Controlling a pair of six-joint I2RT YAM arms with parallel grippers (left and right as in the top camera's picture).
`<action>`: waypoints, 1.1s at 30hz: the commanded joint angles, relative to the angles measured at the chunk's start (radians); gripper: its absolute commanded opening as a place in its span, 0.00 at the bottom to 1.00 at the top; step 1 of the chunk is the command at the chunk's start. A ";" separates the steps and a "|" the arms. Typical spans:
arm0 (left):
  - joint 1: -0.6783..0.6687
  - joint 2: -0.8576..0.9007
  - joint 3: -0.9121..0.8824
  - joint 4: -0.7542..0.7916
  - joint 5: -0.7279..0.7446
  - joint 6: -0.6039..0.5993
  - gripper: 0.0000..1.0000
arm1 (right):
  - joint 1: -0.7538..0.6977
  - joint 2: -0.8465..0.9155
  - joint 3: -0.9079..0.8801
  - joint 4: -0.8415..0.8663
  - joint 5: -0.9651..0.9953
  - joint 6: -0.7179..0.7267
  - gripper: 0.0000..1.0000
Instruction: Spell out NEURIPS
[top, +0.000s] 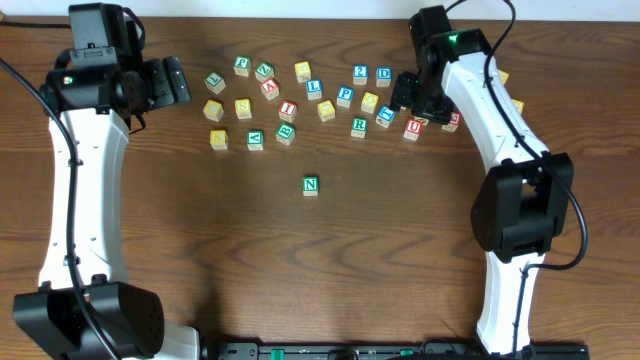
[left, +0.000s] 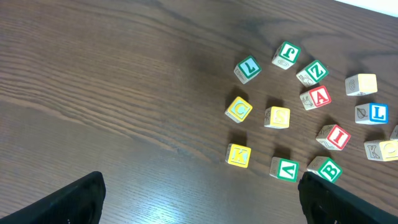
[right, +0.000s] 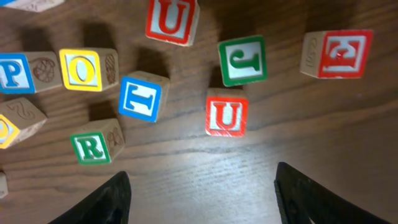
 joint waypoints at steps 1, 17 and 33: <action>-0.003 0.009 0.001 -0.003 -0.016 -0.009 0.98 | 0.003 0.009 -0.004 0.027 -0.012 -0.007 0.68; -0.003 0.009 0.001 -0.003 -0.016 -0.009 0.97 | 0.019 0.009 -0.004 0.112 -0.019 -0.101 0.71; -0.003 0.009 0.001 -0.003 -0.016 -0.009 0.98 | -0.188 0.009 -0.004 -0.005 -0.026 -0.146 0.70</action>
